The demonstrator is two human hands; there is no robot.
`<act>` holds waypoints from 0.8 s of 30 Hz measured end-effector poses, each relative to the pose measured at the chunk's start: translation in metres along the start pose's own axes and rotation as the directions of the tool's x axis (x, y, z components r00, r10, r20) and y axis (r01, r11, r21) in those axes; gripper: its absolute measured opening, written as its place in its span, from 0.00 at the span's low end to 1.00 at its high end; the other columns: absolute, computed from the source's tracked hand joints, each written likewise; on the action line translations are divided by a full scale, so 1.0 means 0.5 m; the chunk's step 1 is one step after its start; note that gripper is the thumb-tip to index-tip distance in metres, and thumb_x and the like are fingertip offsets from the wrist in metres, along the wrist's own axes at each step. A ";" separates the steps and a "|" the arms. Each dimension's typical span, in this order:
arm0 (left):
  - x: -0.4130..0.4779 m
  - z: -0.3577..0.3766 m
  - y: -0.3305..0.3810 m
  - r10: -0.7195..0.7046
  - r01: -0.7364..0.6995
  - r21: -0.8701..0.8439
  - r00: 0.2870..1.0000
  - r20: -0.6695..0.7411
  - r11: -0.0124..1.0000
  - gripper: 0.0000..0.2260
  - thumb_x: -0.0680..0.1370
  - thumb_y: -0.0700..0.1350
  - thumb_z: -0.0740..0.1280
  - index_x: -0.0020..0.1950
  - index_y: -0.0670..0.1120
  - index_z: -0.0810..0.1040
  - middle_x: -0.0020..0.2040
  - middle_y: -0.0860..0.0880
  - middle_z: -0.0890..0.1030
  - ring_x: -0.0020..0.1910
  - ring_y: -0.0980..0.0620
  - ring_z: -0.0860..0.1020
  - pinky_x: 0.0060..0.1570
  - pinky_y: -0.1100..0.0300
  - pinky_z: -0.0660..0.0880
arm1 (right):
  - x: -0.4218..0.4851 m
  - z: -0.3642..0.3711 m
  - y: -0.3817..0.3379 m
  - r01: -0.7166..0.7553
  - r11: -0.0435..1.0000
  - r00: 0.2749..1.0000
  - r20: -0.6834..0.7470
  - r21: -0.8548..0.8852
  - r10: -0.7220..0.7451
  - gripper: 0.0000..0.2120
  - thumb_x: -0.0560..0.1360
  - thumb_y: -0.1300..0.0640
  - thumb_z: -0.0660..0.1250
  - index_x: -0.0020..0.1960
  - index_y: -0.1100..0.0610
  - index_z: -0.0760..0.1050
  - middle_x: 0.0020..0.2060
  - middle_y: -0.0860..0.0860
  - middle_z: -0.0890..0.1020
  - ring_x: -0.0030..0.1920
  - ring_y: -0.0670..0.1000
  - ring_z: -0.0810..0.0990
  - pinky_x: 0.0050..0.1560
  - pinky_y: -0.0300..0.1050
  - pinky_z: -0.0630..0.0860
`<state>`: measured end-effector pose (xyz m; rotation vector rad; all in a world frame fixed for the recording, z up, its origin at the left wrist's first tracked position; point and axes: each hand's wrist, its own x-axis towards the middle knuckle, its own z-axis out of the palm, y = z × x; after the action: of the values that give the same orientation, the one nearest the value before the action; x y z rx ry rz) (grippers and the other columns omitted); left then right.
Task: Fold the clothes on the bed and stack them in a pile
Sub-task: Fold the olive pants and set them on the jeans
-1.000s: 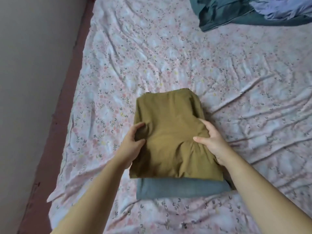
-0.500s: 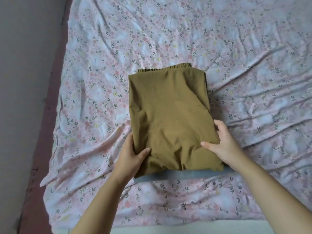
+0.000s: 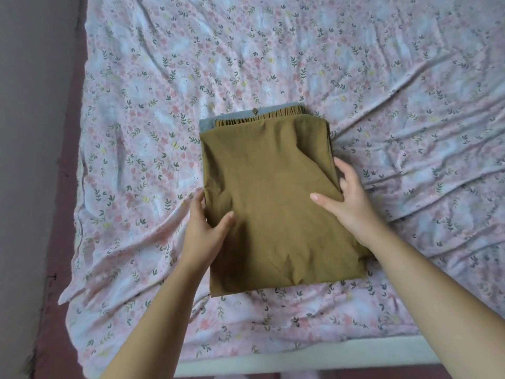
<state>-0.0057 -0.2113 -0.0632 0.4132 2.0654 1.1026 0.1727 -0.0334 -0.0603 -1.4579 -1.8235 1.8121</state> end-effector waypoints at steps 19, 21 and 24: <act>0.071 0.019 0.007 0.132 -0.134 -0.017 0.988 -0.086 0.991 0.29 0.76 0.35 0.64 0.74 0.50 0.59 0.69 0.52 0.70 0.67 0.58 0.69 0.68 0.54 0.66 | 0.119 0.028 -0.006 0.157 0.984 0.984 -0.066 -0.089 -0.163 0.37 0.68 0.67 0.70 0.72 0.54 0.58 0.69 0.52 0.68 0.69 0.49 0.67 0.71 0.52 0.62; 0.058 0.010 0.006 0.102 -0.098 0.045 0.991 -0.091 0.994 0.30 0.76 0.39 0.66 0.74 0.50 0.58 0.70 0.50 0.69 0.67 0.55 0.69 0.67 0.53 0.67 | 0.101 0.022 -0.012 0.139 0.990 0.985 -0.103 -0.031 -0.141 0.35 0.70 0.68 0.69 0.72 0.53 0.58 0.67 0.57 0.70 0.67 0.53 0.70 0.69 0.53 0.65; 0.027 -0.009 0.017 0.136 -0.079 0.313 0.977 -0.166 0.947 0.29 0.76 0.43 0.66 0.74 0.46 0.58 0.69 0.46 0.68 0.67 0.49 0.68 0.66 0.54 0.66 | 0.055 0.008 -0.027 0.131 0.969 0.965 -0.197 -0.212 -0.173 0.31 0.72 0.64 0.68 0.71 0.55 0.60 0.62 0.55 0.72 0.58 0.56 0.75 0.62 0.49 0.71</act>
<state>-0.0188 -0.2013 -0.0610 0.6010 2.4157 0.9126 0.1493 -0.0133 -0.0633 -1.4654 -1.9872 1.3782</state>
